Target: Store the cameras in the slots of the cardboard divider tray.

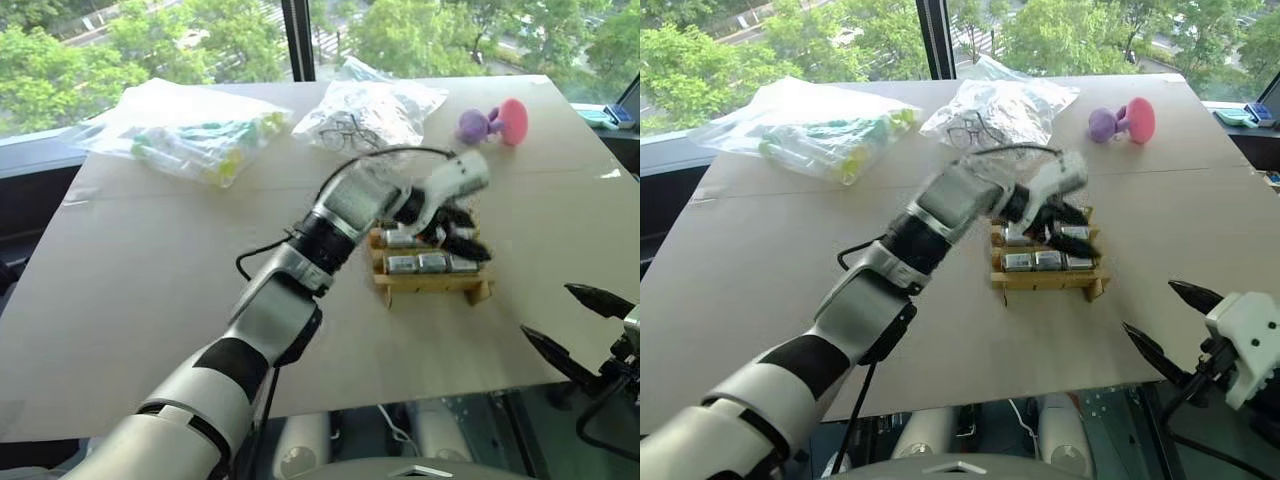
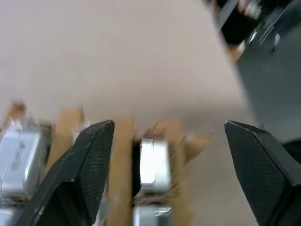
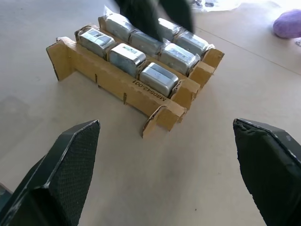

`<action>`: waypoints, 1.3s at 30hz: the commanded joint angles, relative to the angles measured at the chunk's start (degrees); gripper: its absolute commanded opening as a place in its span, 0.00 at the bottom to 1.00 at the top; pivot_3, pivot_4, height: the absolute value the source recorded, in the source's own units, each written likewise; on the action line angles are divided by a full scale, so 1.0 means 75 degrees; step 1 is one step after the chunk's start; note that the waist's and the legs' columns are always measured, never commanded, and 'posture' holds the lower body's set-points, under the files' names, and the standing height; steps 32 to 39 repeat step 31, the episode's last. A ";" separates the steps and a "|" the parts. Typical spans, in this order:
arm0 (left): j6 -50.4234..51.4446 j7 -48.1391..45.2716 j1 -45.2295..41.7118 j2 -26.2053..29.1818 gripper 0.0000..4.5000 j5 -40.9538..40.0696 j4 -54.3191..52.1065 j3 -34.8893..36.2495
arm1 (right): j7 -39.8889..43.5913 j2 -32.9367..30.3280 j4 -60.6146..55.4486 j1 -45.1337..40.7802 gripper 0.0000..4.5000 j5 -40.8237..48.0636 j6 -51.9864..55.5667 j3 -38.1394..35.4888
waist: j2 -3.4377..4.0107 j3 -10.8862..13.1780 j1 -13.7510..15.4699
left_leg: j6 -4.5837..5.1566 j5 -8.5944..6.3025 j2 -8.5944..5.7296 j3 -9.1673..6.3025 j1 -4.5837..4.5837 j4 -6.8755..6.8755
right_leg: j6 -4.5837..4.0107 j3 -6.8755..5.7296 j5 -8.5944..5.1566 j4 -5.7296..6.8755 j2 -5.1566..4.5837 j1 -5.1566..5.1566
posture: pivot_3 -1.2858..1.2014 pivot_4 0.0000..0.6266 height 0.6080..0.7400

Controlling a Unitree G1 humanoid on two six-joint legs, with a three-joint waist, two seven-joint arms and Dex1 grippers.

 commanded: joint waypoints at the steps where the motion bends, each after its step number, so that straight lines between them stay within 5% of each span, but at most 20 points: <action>1: 0.0421 0.0636 0.0230 0.0385 0.81 -0.0581 -0.1326 0.1104 | -0.0103 -0.0061 -0.0027 -0.0167 1.00 -0.0036 -0.0116 0.0010 | 0.0007 -0.0005 0.0001 | 0.0000 0.0000 0.0001 -0.0001 0.0005 -0.0001 | 0.0003 0.0001 0.0002 0.0000 0.0002 0.0003 | 0.52 0.24 1.00; 7: -0.1112 0.2561 0.2768 0.0880 0.81 -0.0655 -0.3590 0.3031 | -0.0207 -0.0098 0.0848 -0.0920 1.00 -0.0154 -0.0223 0.0072 | 0.0035 -0.0022 0.0003 | -0.0004 0.0003 0.0004 0.0000 0.0048 0.0003 | 0.0026 0.0009 0.0017 0.0016 0.0002 0.0039 | 0.52 0.24 1.00; 11: -0.0953 0.2933 0.4490 0.1428 0.81 -0.1063 -0.4985 0.3510 | -0.0152 -0.0317 0.1371 -0.1402 1.00 -0.0315 -0.0265 0.0271 | 0.0033 -0.0022 0.0017 | -0.0005 0.0003 0.0001 -0.0001 0.0040 0.0012 | 0.0025 0.0005 0.0017 0.0023 0.0000 0.0037 | 0.52 0.24 1.00; 12: -0.0825 0.3075 0.4976 0.1471 0.92 -0.1250 -0.5383 0.3692 | -0.0123 -0.0409 0.1522 -0.1553 1.00 -0.0353 -0.0261 0.0327 | 0.0031 -0.0022 0.0041 | -0.0006 0.0003 -0.0004 0.0007 0.0044 0.0011 | 0.0025 0.0015 0.0017 0.0018 -0.0006 0.0039 | 0.52 0.24 1.00; 14: -0.0856 0.3248 0.6048 0.1684 0.99 -0.1308 -0.6093 0.3778 | -0.0092 -0.0593 0.1836 -0.1882 1.00 -0.0485 -0.0305 0.0417 | 0.0027 -0.0024 0.0039 | -0.0013 0.0008 -0.0006 0.0004 0.0036 0.0013 | 0.0025 0.0011 0.0018 0.0010 -0.0008 0.0040 | 0.52 0.24 1.00; 21: -0.1266 0.3428 0.8844 0.2170 0.99 -0.1735 -0.7451 0.4053 | 0.0183 -0.1024 0.2622 -0.2430 1.00 -0.0620 -0.0247 0.0598 | 0.0028 -0.0025 0.0091 | -0.0032 -0.0022 -0.0006 -0.0006 0.0054 0.0012 | 0.0000 0.0000 0.0003 0.0003 -0.0013 0.0059 | 0.52 0.24 1.00; 28: -0.1581 0.3566 1.0188 0.2372 0.99 -0.2368 -0.7923 0.4359 | 0.0114 -0.1158 0.3009 -0.2688 1.00 -0.0762 -0.0080 0.0683 | 0.0037 -0.0030 0.0097 | -0.0034 -0.0024 -0.0004 -0.0010 0.0054 0.0011 | -0.0001 -0.0005 0.0002 0.0002 -0.0018 0.0059 | 0.52 0.24 1.00; 39: -0.1581 0.3643 1.0399 0.2477 0.99 -0.2619 -0.8054 0.4404 | 0.0065 -0.1136 0.3046 -0.2783 1.00 -0.0665 0.0069 0.0655 | 0.0037 -0.0029 0.0093 | -0.0034 -0.0024 -0.0003 -0.0010 0.0052 0.0010 | -0.0002 -0.0005 0.0001 0.0000 -0.0018 0.0057 | 0.52 0.24 1.00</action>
